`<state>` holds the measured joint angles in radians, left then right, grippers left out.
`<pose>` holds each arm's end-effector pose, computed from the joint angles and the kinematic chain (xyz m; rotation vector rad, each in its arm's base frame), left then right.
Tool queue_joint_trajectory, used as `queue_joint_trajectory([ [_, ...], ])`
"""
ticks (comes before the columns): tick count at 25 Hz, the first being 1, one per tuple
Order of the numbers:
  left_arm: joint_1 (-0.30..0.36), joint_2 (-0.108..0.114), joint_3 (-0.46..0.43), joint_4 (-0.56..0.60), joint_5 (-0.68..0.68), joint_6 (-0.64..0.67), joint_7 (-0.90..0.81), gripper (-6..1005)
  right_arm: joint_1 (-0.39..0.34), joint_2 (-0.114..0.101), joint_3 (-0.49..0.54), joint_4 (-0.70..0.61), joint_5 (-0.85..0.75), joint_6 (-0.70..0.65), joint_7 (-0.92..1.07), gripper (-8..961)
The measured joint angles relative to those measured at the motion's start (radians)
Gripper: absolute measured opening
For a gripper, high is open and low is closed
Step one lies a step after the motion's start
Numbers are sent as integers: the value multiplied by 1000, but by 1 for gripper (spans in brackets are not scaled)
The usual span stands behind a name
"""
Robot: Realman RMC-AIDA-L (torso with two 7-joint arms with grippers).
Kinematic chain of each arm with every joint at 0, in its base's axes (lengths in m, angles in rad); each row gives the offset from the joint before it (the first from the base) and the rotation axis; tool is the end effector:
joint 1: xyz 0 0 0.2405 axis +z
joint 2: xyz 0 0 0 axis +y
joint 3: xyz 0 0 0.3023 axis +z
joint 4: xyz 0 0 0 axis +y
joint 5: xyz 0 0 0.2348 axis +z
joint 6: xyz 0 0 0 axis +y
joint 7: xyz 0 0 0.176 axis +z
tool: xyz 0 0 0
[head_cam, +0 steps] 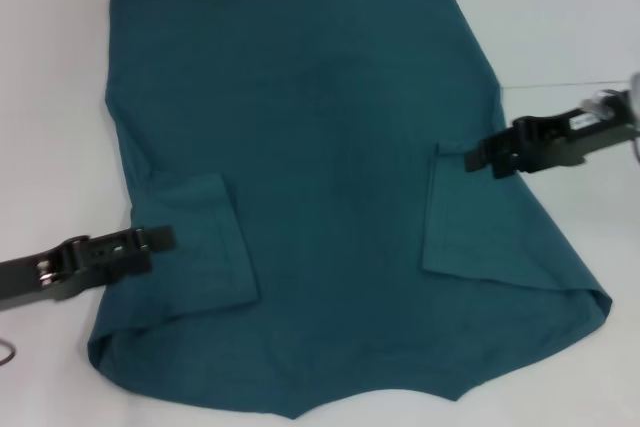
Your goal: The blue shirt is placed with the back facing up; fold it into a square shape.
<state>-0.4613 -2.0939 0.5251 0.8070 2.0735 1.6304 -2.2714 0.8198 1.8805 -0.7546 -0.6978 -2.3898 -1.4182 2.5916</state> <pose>-0.3254 0.3684 -0.0079 -2.2361 -1.7922 -0.8920 0.2749 0.4923 0.0339 -2.2252 1.6985 0.2145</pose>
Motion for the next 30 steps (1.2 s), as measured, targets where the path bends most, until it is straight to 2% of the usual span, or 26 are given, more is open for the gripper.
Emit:
queue_joint_trajectory([
  [2,15,8,-26,4,26,34,-93,828,-25,-12,12,0,34,-25,-14,462],
  [6,40,12,-93,26,98,65,-196,826,-53,-18,17,0,49,-32,-22,535],
  [12,57,14,-164,20,163,59,-223,825,-57,-15,17,5,49,-31,-36,534],
  [30,55,10,-139,-59,187,-149,-147,824,-58,-8,17,3,51,-28,-48,531],
])
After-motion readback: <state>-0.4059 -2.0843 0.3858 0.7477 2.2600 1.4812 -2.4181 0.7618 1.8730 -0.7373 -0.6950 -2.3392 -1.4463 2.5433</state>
